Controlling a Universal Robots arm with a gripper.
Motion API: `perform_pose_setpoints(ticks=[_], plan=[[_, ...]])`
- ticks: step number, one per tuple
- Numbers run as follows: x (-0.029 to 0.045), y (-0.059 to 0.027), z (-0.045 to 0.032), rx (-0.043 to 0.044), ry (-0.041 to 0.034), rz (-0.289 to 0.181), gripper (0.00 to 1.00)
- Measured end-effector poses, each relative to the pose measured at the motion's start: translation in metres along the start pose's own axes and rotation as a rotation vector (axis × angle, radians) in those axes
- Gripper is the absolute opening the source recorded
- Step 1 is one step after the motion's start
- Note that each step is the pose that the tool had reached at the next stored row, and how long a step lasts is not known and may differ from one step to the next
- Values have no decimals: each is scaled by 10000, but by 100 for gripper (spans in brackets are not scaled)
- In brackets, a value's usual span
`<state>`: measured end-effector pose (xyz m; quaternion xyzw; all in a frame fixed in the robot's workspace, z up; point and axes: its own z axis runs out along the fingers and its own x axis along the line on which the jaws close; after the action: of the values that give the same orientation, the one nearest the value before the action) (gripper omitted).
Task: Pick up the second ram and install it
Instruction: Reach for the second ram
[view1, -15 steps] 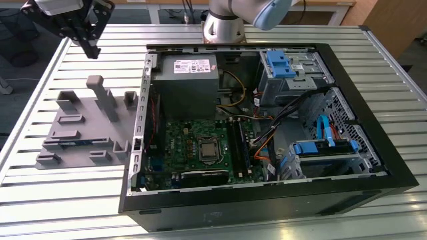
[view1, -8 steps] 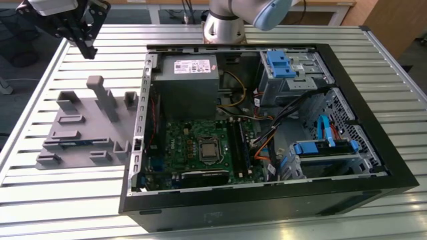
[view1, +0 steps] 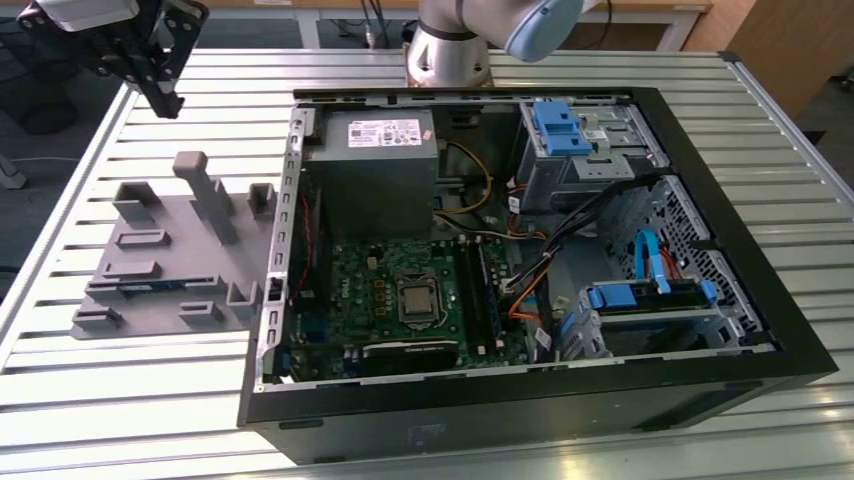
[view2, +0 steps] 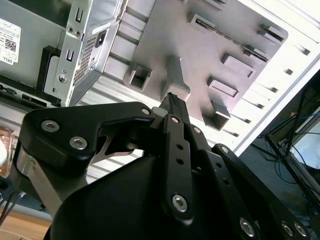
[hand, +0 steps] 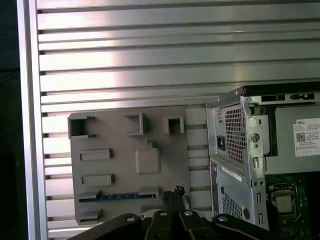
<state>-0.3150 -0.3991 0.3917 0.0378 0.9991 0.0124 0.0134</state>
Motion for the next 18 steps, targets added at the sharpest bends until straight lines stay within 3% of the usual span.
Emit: perform_pose_setpoints(ticks=[9, 18], plan=[[94, -50, -3, 0, 0, -1, 11], [183, -189, 3, 0, -1, 0, 11]])
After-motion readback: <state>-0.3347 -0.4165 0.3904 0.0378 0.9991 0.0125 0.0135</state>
